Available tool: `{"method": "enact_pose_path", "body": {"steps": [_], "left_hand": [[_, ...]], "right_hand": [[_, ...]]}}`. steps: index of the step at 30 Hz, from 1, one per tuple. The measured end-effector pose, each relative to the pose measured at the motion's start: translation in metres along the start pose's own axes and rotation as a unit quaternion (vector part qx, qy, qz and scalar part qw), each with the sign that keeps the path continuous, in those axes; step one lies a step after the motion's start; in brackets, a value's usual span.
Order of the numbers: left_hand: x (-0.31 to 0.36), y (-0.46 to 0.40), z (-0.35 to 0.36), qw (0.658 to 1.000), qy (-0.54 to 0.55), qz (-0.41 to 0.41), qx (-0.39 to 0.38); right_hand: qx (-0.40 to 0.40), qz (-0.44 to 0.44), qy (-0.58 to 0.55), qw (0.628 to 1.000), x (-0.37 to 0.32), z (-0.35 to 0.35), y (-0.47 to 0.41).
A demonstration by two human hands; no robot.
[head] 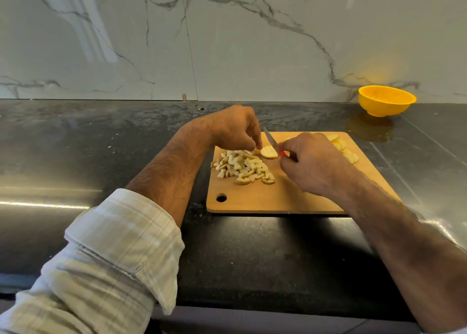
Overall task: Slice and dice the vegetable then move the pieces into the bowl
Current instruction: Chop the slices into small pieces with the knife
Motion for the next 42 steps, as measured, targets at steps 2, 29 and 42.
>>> {"method": "enact_pose_path", "body": {"steps": [2,29,42], "left_hand": [[-0.001,0.001,-0.005,1.000,0.004,-0.004,0.011],[-0.005,0.003,-0.007,0.999,0.014,-0.015,0.048],[-0.027,0.000,-0.002,0.994,0.051,-0.099,0.021]], "right_hand": [[-0.004,-0.008,-0.005,1.000,0.000,-0.003,0.004],[0.029,-0.019,-0.007,0.999,0.006,-0.008,-0.003],[-0.038,-0.050,0.018,0.998,0.008,0.005,0.005]]}}
Point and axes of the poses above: each hand's wrist, its own y-axis away from the middle knuckle, its own z-axis out of the palm, x = y × z, the point moved 5 cm from there along -y, towards the middle knuckle, and after that the axes turned 15 degrees about x, right-handed, at the moved point
